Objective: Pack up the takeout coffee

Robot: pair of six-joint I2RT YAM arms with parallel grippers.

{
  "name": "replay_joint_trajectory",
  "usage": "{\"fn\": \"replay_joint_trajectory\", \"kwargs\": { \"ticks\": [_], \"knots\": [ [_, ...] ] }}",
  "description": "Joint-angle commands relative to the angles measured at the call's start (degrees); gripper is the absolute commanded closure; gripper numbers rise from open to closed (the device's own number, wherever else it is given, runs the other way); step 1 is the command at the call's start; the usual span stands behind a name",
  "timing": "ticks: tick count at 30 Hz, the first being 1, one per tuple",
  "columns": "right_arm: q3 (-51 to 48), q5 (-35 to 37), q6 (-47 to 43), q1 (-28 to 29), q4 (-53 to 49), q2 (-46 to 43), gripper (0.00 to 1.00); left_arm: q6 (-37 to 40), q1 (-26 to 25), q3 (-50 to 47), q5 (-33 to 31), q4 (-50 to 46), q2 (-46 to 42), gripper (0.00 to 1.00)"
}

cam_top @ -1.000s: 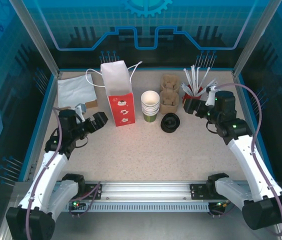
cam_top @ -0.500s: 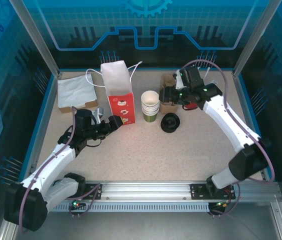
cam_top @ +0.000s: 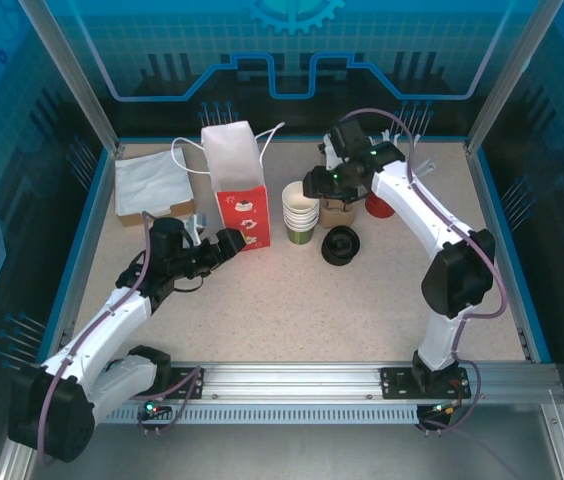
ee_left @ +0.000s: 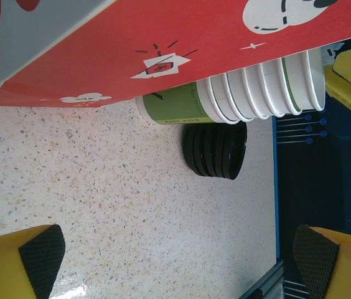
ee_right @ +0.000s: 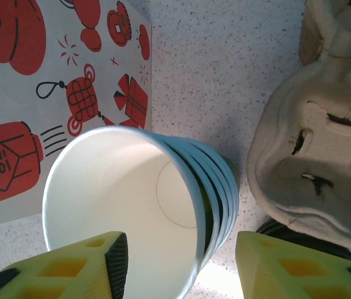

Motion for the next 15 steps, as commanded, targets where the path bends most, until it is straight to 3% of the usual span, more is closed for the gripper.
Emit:
{"fn": "replay_joint_trajectory", "kwargs": {
  "ticks": [1,15],
  "knots": [
    [3.5,0.7,-0.9,0.9,-3.5,2.2,0.54,0.6,-0.4,0.9,-0.6,-0.4,-0.7,0.01],
    [5.6,1.2,-0.6,1.0,-5.0,4.3,0.77,1.0,-0.4,1.4,-0.7,-1.2,-1.0,0.01]
  ]
}}
